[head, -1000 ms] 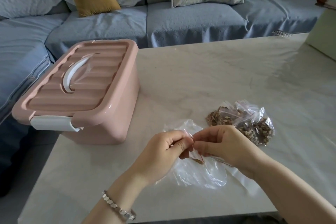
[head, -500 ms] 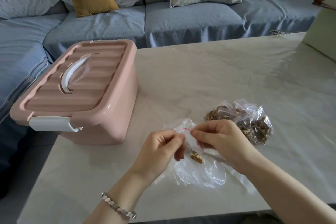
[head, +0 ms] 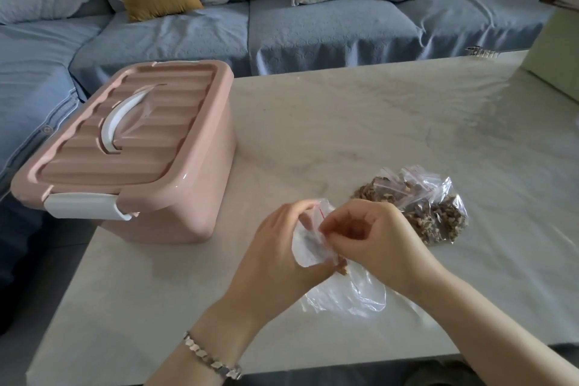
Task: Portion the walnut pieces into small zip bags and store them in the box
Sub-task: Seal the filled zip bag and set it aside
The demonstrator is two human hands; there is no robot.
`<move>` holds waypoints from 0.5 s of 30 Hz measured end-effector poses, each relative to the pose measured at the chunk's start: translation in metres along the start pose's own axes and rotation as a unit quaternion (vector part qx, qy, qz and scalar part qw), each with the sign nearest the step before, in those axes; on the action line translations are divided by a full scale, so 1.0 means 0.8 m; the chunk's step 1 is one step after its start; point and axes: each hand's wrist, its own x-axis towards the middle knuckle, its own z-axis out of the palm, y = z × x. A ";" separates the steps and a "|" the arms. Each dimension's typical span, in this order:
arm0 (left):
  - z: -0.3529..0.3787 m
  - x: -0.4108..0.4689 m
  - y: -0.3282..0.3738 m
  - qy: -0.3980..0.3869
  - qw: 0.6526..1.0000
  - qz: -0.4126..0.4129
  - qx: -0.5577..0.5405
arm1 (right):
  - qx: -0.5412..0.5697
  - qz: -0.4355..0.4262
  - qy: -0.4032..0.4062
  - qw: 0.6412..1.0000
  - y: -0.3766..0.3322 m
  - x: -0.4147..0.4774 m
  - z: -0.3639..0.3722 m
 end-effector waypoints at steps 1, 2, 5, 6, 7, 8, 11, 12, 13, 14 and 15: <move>0.003 0.000 -0.002 0.011 1.000 -0.006 0.003 | -0.042 -0.015 0.001 0.999 0.000 0.000 0.000; 0.006 0.000 -0.004 0.011 1.000 -0.003 0.016 | -0.087 -0.024 -0.006 0.996 0.000 -0.001 -0.001; 0.014 0.001 -0.010 -0.007 0.997 0.018 0.072 | -0.177 -0.033 -0.045 0.983 -0.002 -0.001 -0.003; 0.015 0.003 -0.011 -0.010 0.996 0.016 0.085 | -0.184 -0.029 -0.060 0.981 -0.004 -0.001 -0.004; 0.017 0.004 -0.014 0.000 0.994 0.021 0.103 | -0.183 -0.023 -0.069 0.980 -0.006 -0.002 -0.004; 0.018 0.005 -0.017 0.021 0.991 0.038 0.126 | -0.184 -0.019 -0.072 0.980 -0.007 -0.003 -0.004; 0.024 0.003 -0.020 0.066 0.981 0.079 0.166 | -0.197 -0.010 -0.088 0.977 -0.006 -0.002 -0.002; 0.025 0.002 -0.019 0.063 0.980 0.080 0.169 | -0.194 -0.003 -0.101 0.976 -0.004 -0.002 -0.002; 0.025 0.000 -0.018 0.058 0.980 0.079 0.171 | -0.181 0.005 -0.114 0.977 -0.002 -0.002 -0.002; 0.026 -0.001 -0.018 0.060 0.979 0.079 0.178 | -0.155 0.020 -0.122 0.980 -0.001 -0.001 -0.003; 0.026 -0.002 -0.018 0.065 0.976 0.080 0.190 | -0.121 0.042 -0.124 0.984 0.000 -0.001 -0.004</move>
